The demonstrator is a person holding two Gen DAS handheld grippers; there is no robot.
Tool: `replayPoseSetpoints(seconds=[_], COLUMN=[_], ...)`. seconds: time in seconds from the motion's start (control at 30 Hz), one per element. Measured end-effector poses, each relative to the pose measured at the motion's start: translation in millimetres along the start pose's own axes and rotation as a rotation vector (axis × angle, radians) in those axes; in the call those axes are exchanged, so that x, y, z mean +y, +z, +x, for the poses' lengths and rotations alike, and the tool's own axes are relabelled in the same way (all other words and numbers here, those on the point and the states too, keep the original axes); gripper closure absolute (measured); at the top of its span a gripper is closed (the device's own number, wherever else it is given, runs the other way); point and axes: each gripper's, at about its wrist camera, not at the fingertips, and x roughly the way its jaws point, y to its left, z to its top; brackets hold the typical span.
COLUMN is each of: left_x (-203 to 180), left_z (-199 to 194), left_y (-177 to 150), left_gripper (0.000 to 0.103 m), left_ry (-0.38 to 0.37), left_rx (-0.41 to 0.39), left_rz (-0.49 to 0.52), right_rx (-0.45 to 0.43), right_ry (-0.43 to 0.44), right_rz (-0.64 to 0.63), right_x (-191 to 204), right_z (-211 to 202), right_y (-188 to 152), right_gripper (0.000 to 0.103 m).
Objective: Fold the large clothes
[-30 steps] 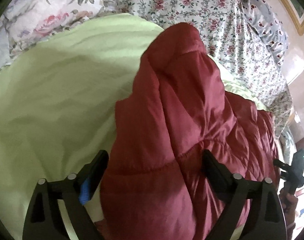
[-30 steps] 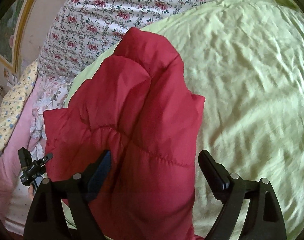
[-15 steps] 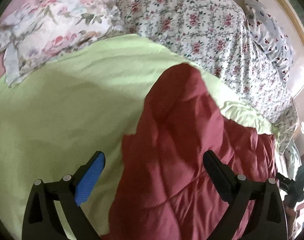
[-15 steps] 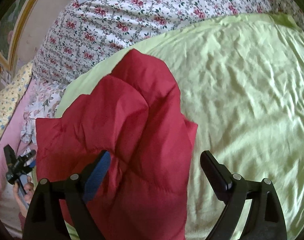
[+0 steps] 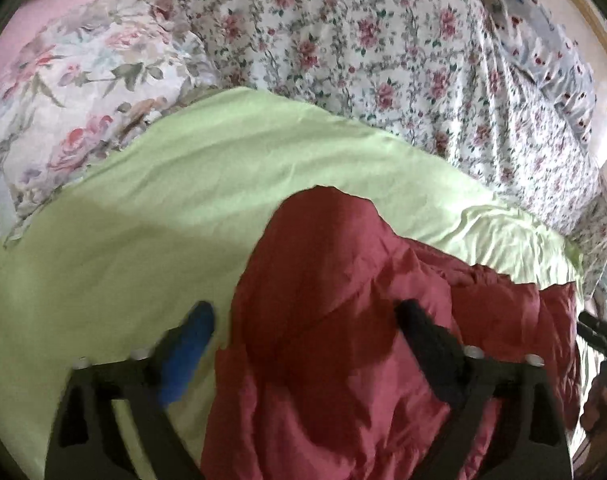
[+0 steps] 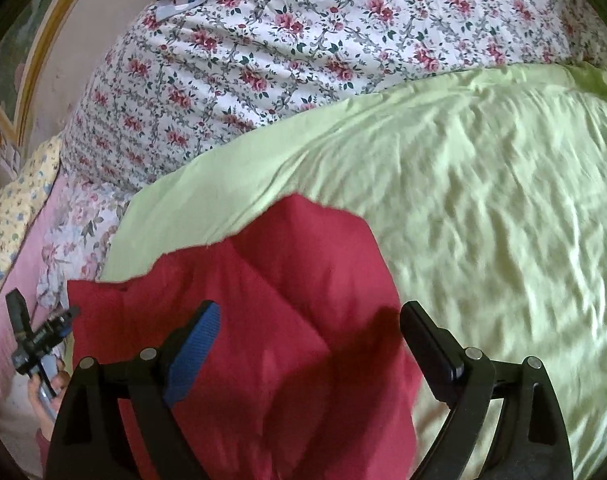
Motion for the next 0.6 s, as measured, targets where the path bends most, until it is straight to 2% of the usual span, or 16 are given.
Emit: replayPoseSetpoints(seconds=[0.03,0.07,0.1,0.13,0.23,0.43,0.6], left_x=[-1,0,0,0,0,-8,-14], left_z=[5,12,15,17,17,25,50], left_y=[3,4,5,6,12,27,40], left_gripper=[0.047,0.054,0.066,0.075,0.083,0.086,0.086], left_ry=[-0.007,-0.016,-0.018,-0.02,-0.025,-0.018,0.02], left_rx=[0.02,0.045,0.051,0.053,0.033,0.012,0.014], left_rz=[-0.005,-0.013,-0.017,-0.019,-0.024,-0.052,-0.054], right_rx=[0.009,0.017,0.017,0.02,-0.014,-0.129,-0.139], right_ry=[-0.003,-0.014,-0.036,-0.056,-0.063,-0.125,-0.177], right_rz=[-0.001,-0.006,-0.016,-0.023,-0.041,-0.043,-0.013], right_x=[0,2,4,6,13,21,7], right_z=[6,10,13,15,8,-8,13], right_y=[3,5,5,5,3,11,23], right_gripper=[0.011,0.013,0.031,0.06,0.083,0.089,0.091])
